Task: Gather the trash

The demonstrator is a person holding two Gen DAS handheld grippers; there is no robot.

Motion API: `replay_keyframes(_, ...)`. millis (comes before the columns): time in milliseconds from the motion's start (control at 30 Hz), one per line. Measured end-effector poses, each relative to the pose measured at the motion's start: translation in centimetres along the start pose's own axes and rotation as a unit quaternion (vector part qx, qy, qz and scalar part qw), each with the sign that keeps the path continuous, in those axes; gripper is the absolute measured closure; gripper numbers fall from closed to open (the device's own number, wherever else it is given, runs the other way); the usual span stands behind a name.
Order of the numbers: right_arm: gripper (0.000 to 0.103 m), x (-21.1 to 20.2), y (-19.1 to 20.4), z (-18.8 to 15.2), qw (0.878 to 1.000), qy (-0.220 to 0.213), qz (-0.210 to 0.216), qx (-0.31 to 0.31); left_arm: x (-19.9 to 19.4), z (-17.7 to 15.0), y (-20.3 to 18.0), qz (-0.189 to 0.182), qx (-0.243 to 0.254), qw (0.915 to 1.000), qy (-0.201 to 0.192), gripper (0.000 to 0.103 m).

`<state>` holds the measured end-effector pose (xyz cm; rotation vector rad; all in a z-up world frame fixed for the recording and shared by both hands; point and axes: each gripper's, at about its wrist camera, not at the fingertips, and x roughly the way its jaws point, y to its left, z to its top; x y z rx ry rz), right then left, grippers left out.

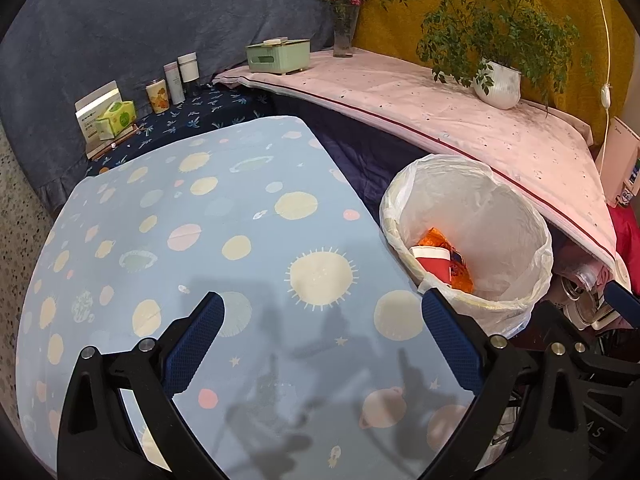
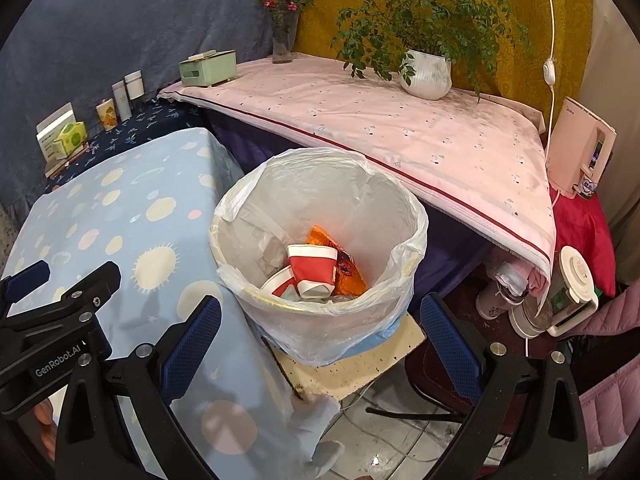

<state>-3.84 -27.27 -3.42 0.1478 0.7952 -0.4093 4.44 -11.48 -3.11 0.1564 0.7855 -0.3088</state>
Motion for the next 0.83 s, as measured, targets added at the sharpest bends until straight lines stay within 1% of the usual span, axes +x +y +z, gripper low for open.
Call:
replay_keyframes(467, 0.007, 1.2, -0.5, 1.0, 1.0, 0.002, 0.001, 0.005, 0.7, 0.6, -0.5, 0.002, 0.005, 1.0, 0.003, 0.008)
replay_keyframes(833, 0.007, 1.2, -0.4, 0.7, 1.0, 0.004, 0.0, 0.008, 1.4, 0.9, -0.9, -0.002, 0.006, 1.0, 0.002, 0.008)
